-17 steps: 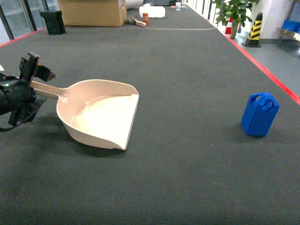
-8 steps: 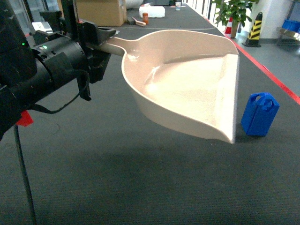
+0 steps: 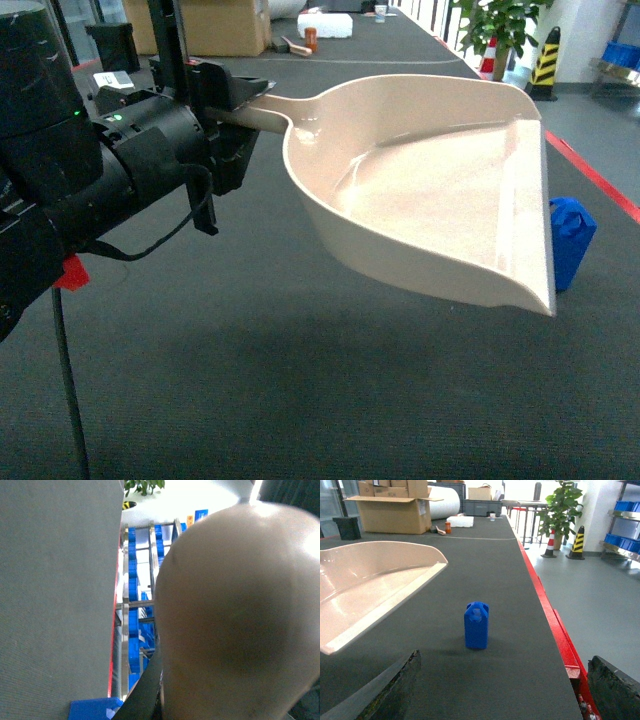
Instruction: Place part in tray to right shelf
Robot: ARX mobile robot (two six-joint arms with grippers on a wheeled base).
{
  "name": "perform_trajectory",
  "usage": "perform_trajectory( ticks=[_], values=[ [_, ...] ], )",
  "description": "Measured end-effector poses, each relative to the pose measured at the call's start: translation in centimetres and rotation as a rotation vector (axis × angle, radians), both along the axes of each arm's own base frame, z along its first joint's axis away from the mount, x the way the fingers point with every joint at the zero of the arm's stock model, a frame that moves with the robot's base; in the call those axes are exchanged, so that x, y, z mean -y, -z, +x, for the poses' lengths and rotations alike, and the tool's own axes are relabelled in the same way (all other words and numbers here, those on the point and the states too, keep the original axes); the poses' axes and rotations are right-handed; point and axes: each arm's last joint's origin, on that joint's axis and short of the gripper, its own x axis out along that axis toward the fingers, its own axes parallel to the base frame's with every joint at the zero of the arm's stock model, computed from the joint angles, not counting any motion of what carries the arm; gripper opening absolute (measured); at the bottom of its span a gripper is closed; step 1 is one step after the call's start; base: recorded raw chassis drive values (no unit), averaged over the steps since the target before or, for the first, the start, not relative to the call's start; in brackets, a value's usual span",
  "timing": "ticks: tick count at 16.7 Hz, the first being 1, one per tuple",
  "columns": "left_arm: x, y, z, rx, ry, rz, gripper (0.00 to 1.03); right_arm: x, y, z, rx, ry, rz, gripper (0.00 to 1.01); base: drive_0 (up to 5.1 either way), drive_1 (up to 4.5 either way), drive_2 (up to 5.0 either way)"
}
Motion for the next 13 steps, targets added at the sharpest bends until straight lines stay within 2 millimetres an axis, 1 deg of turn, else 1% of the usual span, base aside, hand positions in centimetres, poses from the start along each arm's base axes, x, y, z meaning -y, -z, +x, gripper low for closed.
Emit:
perform_trajectory(
  ticks=[3,6,7,8,9,11,12,13],
  values=[
    [0.2,0.0,0.1,-0.008,0.006,-0.024,0.18,0.0,0.0,0.0,0.000,0.000,0.000,0.98,0.0,0.00,0.0],
    [-0.3,0.0,0.5,-0.006,-0.019,-0.026,0.18,0.0,0.0,0.0,0.000,0.000,0.000,0.98,0.0,0.00,0.0],
    [-0.3,0.0,0.5,-0.007,-0.022,-0.026,0.18,0.0,0.2,0.0,-0.047,0.012,-0.010,0.98,0.0,0.00,0.0],
    [-0.3,0.0,0.5,-0.006,-0.021,-0.026,0.18,0.1,0.3,0.3,-0.217,0.058,-0.066,0.98,0.0,0.00,0.0],
    [-0.2,0.0,0.5,-0.006,-0.017,-0.026,0.18,0.5,0.3,1.2,-0.292,0.064,-0.098,0.98,0.0,0.00,0.0],
    [-0.1,0.0,0.4,-0.007,-0.011,-0.025,0.18,2.0,0.5,3.6,-0.324,0.072,-0.124,0.98,0.0,0.00,0.0],
    [-0.1,0.0,0.4,-0.007,-0.011,-0.025,0.18,2.7,0.3,5.5,-0.334,0.051,-0.122,0.98,0.0,0.00,0.0],
    [-0.1,0.0,0.4,-0.005,-0.012,-0.026,0.18,3.2,-0.1,7.9,-0.334,0.022,-0.121,0.98,0.0,0.00,0.0]
  ],
)
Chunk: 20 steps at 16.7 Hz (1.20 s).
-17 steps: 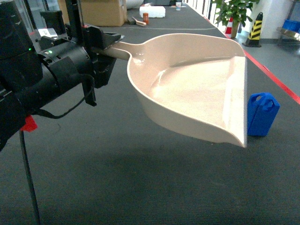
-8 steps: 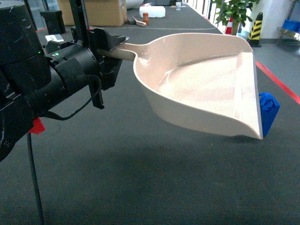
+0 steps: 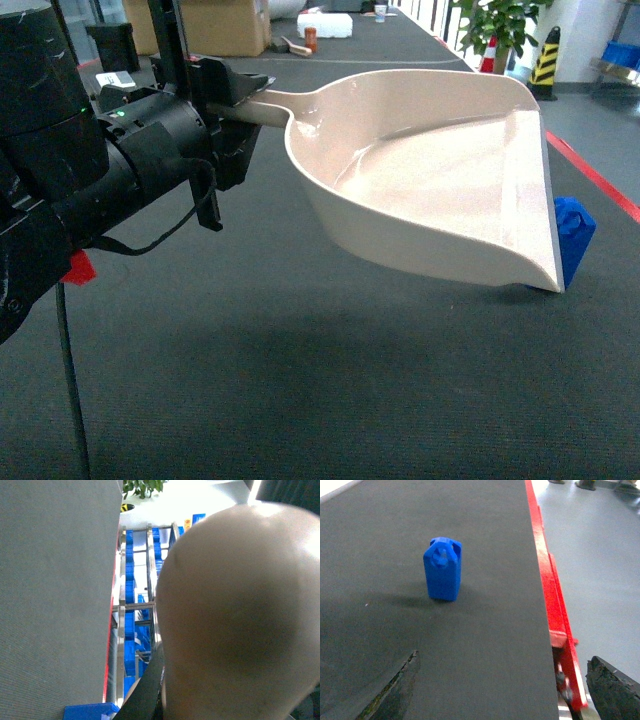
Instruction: Place part in tray to right shelf
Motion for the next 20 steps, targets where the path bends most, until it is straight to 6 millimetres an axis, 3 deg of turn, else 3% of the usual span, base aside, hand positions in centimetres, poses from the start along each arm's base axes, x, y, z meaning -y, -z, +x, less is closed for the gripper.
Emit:
perform_trajectory(
  ticks=[3,5,7,12,14,15,17,18,20],
  values=[
    [-0.1,0.0,0.0,-0.001,-0.005,0.000,0.17,1.2,1.2,8.3,-0.119,-0.048,0.032,0.98,0.0,0.00,0.0],
    [-0.1,0.0,0.0,-0.001,-0.005,0.000,0.17,0.9,3.3,12.3,-0.246,-0.082,0.048,0.98,0.0,0.00,0.0],
    [-0.1,0.0,0.0,-0.001,-0.004,0.000,0.17,0.0,3.6,16.0,-0.284,-0.134,0.066,0.98,0.0,0.00,0.0],
    [-0.1,0.0,0.0,-0.001,-0.004,0.000,0.17,-0.6,3.3,17.6,-0.274,-0.159,0.070,0.98,0.0,0.00,0.0],
    [-0.1,0.0,0.0,-0.002,-0.005,0.000,0.17,-3.6,4.6,22.8,-0.303,-0.199,0.060,0.98,0.0,0.00,0.0],
    [-0.1,0.0,0.0,-0.001,-0.004,0.000,0.17,-4.7,5.4,24.5,-0.286,-0.155,0.021,0.79,0.0,0.00,0.0],
    [-0.1,0.0,0.0,-0.002,-0.005,0.000,0.17,-4.5,5.5,24.5,-0.267,-0.134,0.030,0.55,0.0,0.00,0.0],
    [-0.1,0.0,0.0,-0.001,-0.005,0.000,0.17,-3.8,5.3,23.9,-0.256,-0.118,0.051,0.48,0.0,0.00,0.0],
    [-0.1,0.0,0.0,-0.002,-0.005,0.001,0.17,-2.3,4.4,22.1,-0.217,-0.077,0.059,0.47,0.0,0.00,0.0]
  ],
)
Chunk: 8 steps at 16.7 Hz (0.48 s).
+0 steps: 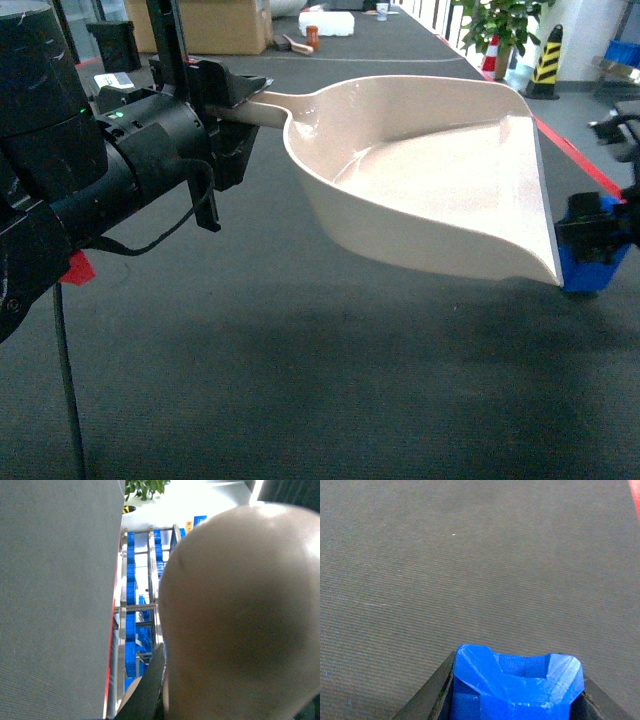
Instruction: Place part in tray to right shelf
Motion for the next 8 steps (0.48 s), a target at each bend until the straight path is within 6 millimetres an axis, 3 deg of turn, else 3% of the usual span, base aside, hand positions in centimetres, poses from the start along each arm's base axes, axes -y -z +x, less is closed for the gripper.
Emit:
perform_trajectory(
  ticks=[5,8],
  values=[
    [0.0,0.0,0.0,0.001,-0.001,0.000,0.17,1.5,-4.3,-3.8,0.088,-0.003,0.011,0.47,0.0,0.00,0.0],
    [0.0,0.0,0.0,0.001,0.000,0.000,0.17,1.4,-7.1,-5.5,0.149,-0.020,0.008,0.47,0.0,0.00,0.0]
  ],
)
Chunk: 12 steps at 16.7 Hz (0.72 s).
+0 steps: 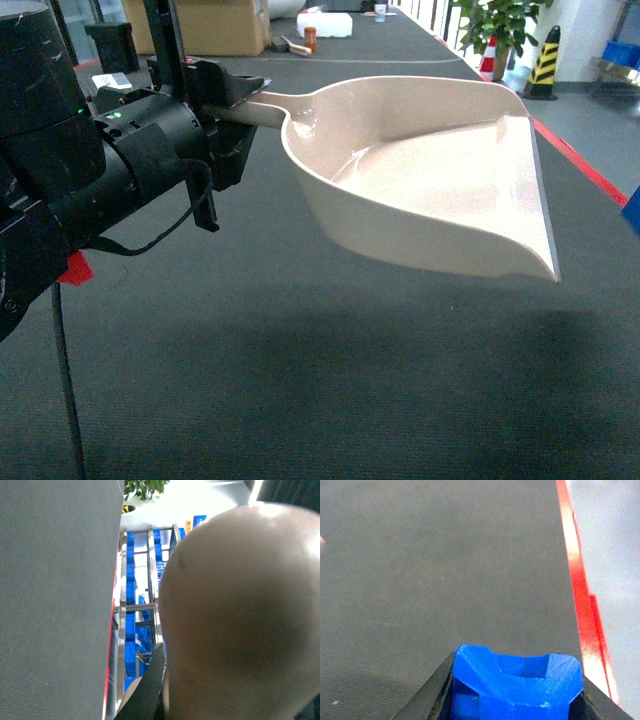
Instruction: Place part in tray to right shelf
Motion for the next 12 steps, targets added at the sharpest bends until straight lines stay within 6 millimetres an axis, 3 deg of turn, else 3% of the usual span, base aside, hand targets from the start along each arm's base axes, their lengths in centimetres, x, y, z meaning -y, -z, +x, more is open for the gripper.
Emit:
perform_trajectory(
  ticks=[2,4,6,7,8,9,10,11,12],
  values=[
    [0.0,0.0,0.0,0.000,0.000,0.000,0.17,-0.2,-1.5,-0.8,0.032,-0.025,0.007,0.47,0.0,0.00,0.0],
    [0.0,0.0,0.0,0.000,0.002,0.000,0.17,-1.8,-5.7,-2.7,0.162,-0.114,0.055,0.47,0.0,0.00,0.0],
    [0.0,0.0,0.0,-0.001,0.002,0.000,0.17,-4.8,-9.9,-5.0,0.285,-0.230,0.157,0.47,0.0,0.00,0.0],
    [0.0,0.0,0.0,0.000,0.001,0.000,0.17,-7.6,-11.2,-5.6,0.330,-0.279,0.224,0.47,0.0,0.00,0.0],
    [0.0,0.0,0.0,0.000,0.000,0.000,0.17,-14.4,-6.7,-4.2,0.168,-0.309,0.277,0.47,0.0,0.00,0.0],
    [0.0,0.0,0.0,0.000,0.001,0.000,0.17,-17.2,-4.1,-3.4,0.201,-0.310,0.269,0.65,0.0,0.00,0.0],
    [-0.1,0.0,0.0,-0.001,-0.003,0.002,0.16,-13.8,-6.8,-4.8,0.375,-0.178,0.234,0.97,0.0,0.00,0.0],
    [0.0,0.0,0.0,0.000,0.000,0.002,0.16,-8.1,-11.8,-10.2,0.746,-0.013,0.136,0.98,0.0,0.00,0.0],
    [0.0,0.0,0.0,0.000,0.000,0.002,0.16,-3.6,-9.2,-13.7,0.731,0.133,0.043,0.98,0.0,0.00,0.0]
  ],
)
